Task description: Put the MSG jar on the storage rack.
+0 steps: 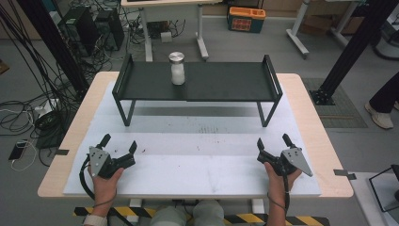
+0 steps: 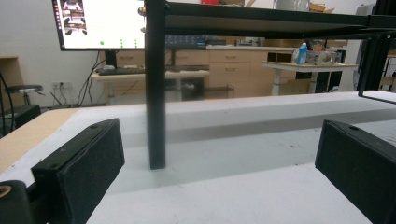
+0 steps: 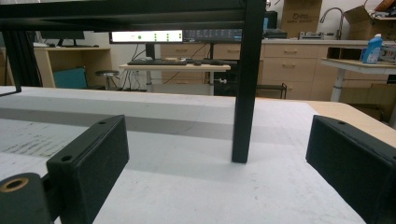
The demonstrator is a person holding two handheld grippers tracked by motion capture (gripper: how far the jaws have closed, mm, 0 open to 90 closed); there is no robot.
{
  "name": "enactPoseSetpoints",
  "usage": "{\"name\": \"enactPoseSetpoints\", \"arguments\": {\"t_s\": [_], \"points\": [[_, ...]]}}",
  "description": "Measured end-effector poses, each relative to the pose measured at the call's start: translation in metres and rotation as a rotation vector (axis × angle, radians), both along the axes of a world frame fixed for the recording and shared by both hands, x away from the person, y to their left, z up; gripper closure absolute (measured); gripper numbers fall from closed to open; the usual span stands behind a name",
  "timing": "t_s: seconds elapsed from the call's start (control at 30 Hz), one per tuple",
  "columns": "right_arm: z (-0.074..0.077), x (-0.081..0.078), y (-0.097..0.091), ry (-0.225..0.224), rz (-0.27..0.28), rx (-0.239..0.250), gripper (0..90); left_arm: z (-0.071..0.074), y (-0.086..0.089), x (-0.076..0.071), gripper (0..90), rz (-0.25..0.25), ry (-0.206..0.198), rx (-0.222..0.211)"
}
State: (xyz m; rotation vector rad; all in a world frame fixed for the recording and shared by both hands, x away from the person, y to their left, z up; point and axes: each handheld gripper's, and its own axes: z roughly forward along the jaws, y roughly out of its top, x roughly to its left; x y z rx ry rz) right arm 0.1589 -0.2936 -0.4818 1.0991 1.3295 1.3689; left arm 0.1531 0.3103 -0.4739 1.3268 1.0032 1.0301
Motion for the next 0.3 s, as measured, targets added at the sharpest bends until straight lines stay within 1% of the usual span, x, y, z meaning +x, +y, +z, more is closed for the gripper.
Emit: {"name": "enactPoseSetpoints", "arguments": {"t_s": [0.3], "points": [[-0.0003, 0.0, -0.0001, -0.001, 0.0, 0.001, 5.8, 0.0, 0.0003, 0.0, 1.6, -0.001, 0.0, -0.002]]}}
